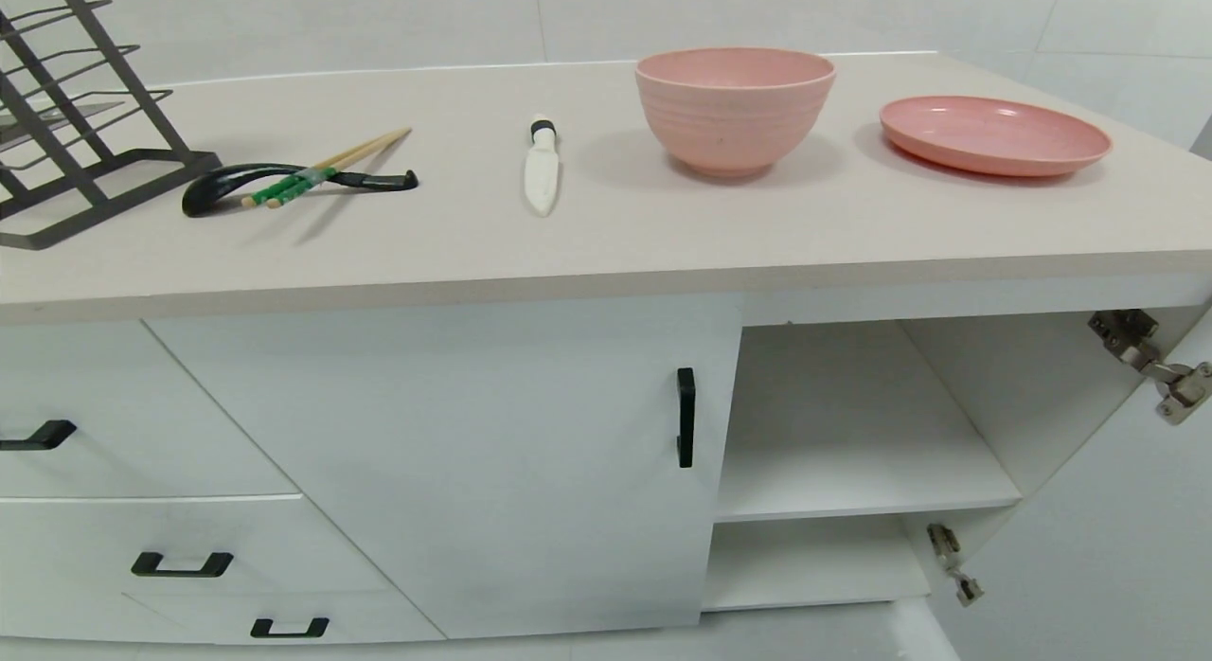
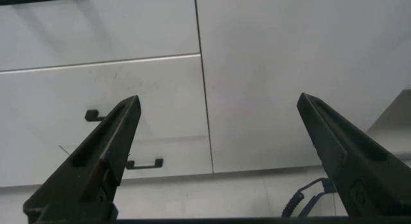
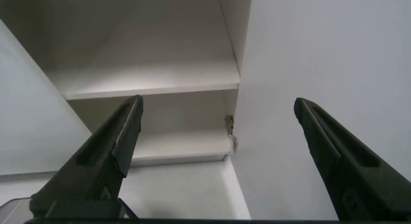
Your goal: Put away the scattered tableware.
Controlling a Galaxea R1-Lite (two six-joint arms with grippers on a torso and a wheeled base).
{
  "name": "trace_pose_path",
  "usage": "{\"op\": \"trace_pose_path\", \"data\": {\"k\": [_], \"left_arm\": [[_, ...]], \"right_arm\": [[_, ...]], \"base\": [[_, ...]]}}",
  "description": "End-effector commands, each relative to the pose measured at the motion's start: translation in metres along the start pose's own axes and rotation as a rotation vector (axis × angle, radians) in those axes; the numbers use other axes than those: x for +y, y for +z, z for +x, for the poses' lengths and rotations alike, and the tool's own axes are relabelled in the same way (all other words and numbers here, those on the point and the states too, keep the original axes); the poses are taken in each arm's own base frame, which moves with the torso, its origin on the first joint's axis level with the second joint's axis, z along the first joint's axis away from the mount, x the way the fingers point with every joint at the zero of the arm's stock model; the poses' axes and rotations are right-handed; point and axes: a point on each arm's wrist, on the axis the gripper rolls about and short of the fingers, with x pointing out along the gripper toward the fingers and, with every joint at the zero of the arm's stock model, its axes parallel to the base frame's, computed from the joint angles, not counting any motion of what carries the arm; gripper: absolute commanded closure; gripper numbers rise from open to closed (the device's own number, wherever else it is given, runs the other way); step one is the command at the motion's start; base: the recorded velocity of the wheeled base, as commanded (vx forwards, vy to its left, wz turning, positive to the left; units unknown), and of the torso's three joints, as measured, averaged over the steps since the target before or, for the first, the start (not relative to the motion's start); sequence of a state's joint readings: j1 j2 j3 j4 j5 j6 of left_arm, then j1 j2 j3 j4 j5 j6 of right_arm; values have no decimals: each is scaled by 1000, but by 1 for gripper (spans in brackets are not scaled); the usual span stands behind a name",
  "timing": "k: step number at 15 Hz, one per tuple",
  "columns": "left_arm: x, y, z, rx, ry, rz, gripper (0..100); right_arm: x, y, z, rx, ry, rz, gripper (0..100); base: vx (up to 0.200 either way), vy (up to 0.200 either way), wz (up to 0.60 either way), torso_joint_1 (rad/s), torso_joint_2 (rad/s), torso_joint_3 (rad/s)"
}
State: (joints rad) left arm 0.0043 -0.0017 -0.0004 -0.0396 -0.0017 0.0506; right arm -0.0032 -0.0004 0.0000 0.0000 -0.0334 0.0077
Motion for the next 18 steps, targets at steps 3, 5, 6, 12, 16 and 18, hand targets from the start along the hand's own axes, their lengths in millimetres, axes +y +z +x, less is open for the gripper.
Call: {"op": "trace_pose_path", "data": {"k": [3,5,6,12,16,18], "left_arm": [[0,0,0,2,0,0,0],[0,0,0,2,0,0,0],[0,0,0,2,0,-2,0],[0,0,0,2,0,-2,0],[0,0,0,2,0,-3,0],[0,0,0,0,4,-8,0]], "right_arm": [[0,0,0,0,0,0,0],[0,0,0,0,0,0,0],[0,0,0,0,0,2,0],[0,0,0,0,0,2,0],[0,0,0,0,1,2,0],[0,0,0,0,1,2,0]], "base": [[0,0,0,0,0,0],[0,0,0,139,-149,-32],[0,0,0,203,-41,-85],[0,0,0,226,-410,-196],[0,0,0,223,-505,-200],[0,0,0,88,-474,-222]]}}
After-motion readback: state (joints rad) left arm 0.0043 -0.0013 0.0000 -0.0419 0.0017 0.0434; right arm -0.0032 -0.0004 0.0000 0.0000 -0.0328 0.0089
